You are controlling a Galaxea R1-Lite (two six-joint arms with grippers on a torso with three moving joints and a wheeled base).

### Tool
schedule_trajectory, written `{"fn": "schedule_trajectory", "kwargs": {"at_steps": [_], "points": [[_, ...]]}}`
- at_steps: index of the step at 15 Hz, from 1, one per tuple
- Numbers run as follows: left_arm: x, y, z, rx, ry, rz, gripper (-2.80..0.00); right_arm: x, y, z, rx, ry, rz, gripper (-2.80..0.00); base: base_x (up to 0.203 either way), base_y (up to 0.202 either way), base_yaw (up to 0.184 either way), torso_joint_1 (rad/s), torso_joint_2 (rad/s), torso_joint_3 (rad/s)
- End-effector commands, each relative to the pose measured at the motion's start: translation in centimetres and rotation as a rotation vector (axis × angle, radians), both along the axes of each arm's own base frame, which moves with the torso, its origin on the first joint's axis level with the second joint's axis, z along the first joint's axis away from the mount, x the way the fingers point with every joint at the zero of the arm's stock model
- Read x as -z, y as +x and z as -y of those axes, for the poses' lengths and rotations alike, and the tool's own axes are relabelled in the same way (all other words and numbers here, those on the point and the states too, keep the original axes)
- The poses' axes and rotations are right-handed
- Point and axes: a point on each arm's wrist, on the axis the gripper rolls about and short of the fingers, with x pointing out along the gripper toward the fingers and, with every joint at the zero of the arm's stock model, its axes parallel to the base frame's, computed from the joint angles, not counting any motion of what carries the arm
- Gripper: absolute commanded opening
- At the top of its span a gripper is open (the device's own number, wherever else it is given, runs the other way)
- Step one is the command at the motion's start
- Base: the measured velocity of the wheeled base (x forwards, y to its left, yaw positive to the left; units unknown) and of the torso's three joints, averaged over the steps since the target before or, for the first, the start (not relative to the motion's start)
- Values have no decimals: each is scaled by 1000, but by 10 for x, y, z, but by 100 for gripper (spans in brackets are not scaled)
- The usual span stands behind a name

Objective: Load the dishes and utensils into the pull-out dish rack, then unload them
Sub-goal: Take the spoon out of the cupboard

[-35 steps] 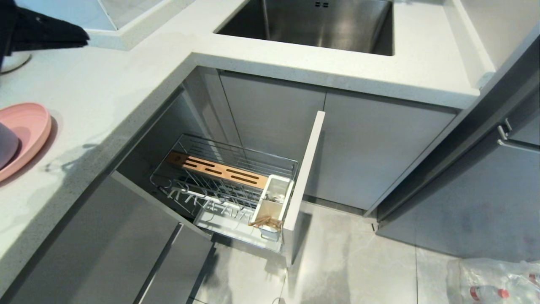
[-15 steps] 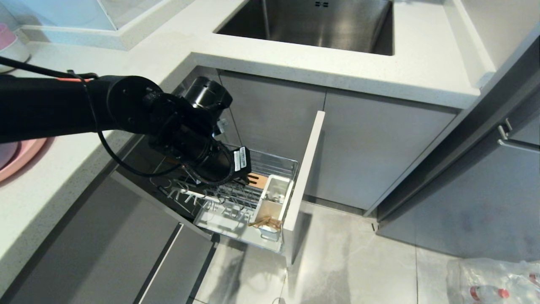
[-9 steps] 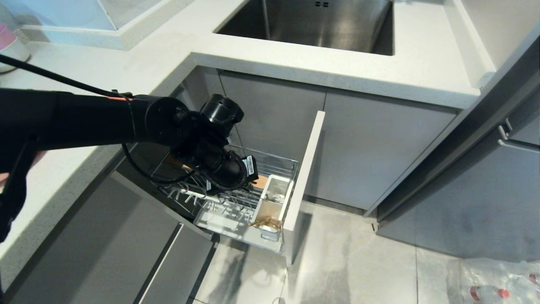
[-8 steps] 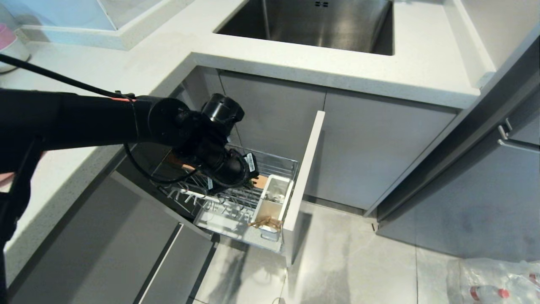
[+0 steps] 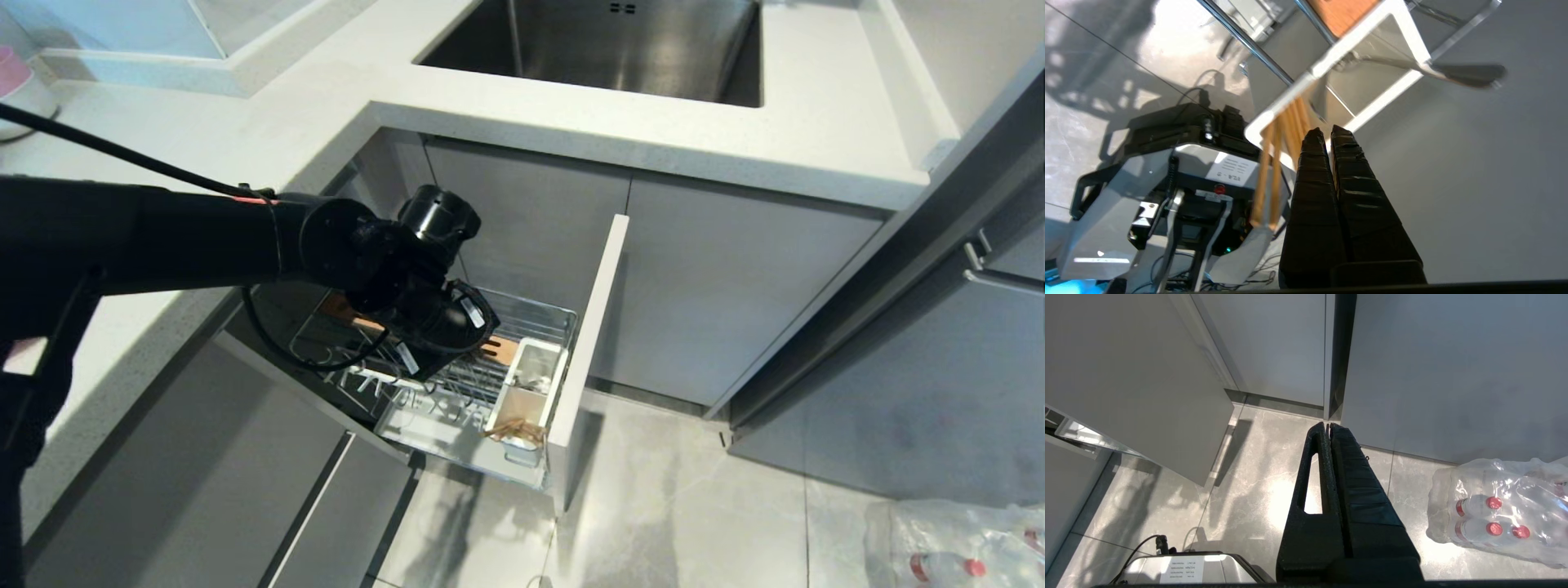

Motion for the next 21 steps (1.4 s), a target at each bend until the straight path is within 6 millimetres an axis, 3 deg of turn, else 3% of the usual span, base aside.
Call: {"fn": "schedule_trajectory", "kwargs": {"at_steps": [1,6,7,21], "points": [[-8,-7,1,6,-16,12,-280,0,0,0,0,0,-1,-280,0,0,0,0,0,0],[1,-10,9,36,-53,-41,-280,0,0,0,0,0,-1,-280,0,0,0,0,0,0],[6,-8,11,38,-48,-53,0,0,0,0,0,0,-1,-280,0,0,0,0,0,0],[57,22,27,-3,-45,-101,0,0,0,0,0,0,-1,-280,0,0,0,0,0,0]]}}
